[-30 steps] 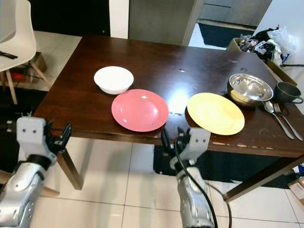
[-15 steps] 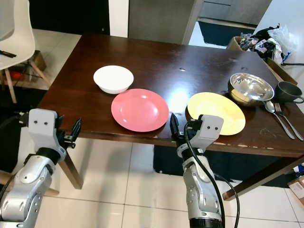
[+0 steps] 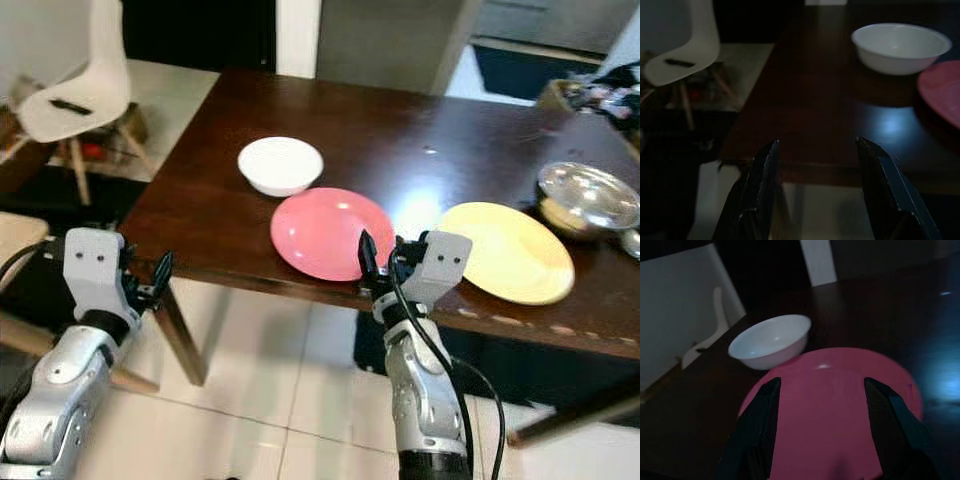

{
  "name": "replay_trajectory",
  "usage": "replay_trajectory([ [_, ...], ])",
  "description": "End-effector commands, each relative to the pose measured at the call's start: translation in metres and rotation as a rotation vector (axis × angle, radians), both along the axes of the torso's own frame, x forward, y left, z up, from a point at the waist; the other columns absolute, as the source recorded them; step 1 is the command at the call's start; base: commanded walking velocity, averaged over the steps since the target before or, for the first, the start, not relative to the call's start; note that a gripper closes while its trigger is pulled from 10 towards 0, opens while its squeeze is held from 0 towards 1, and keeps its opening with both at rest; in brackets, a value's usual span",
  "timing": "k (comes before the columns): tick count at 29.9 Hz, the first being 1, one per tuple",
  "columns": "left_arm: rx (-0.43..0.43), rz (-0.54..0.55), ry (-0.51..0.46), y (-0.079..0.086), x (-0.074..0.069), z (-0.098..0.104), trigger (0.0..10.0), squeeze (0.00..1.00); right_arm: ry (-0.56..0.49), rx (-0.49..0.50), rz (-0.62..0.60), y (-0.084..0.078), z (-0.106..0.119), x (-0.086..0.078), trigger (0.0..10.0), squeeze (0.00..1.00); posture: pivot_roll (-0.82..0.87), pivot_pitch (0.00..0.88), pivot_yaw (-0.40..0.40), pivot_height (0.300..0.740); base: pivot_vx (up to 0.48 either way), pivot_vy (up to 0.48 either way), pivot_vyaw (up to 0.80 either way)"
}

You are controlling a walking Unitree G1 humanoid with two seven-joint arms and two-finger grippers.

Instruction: Setting the table

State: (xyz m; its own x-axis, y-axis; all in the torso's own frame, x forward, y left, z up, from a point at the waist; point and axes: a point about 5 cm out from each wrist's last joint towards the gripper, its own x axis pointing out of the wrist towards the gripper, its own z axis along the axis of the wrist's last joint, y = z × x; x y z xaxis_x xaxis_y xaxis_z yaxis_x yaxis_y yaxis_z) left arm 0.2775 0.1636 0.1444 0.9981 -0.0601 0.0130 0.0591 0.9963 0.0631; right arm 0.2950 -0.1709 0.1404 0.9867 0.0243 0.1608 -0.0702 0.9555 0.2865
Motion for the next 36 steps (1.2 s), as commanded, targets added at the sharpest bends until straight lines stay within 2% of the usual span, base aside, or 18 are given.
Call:
replay_trajectory([
  [1, 0.009, -0.002, 0.020, -0.0015, -0.0012, -0.0035, 10.0, 0.00, 0.011, 0.016, -0.005, -0.0017, -0.0008, -0.0005, 10.0, 0.00, -0.06, 0.000, 0.015, 0.740, 0.000, 0.000, 0.79],
  [10, 0.015, -0.003, 0.028, 0.0011, 0.0001, -0.0050, 10.0, 0.00, 0.006, 0.020, -0.004, -0.0020, 0.0005, 0.0000, 10.0, 0.00, -0.07, 0.000, 0.022, 0.740, 0.000, 0.000, 0.78],
  [23, 0.022, -0.017, 0.031, -0.0037, 0.0049, -0.0057, 10.0, 0.00, 0.001, 0.025, -0.011, -0.0047, 0.0002, -0.0011, 10.0, 0.00, -0.07, 0.000, 0.032, 0.740, 0.000, 0.000, 0.78],
  [36, 0.025, -0.005, 0.016, -0.0016, 0.0073, -0.0013, 10.0, 0.00, -0.031, 0.033, 0.021, -0.0001, 0.0080, 0.0009, 10.0, 0.00, -0.06, 0.000, 0.029, 0.740, 0.000, 0.000, 0.77],
])
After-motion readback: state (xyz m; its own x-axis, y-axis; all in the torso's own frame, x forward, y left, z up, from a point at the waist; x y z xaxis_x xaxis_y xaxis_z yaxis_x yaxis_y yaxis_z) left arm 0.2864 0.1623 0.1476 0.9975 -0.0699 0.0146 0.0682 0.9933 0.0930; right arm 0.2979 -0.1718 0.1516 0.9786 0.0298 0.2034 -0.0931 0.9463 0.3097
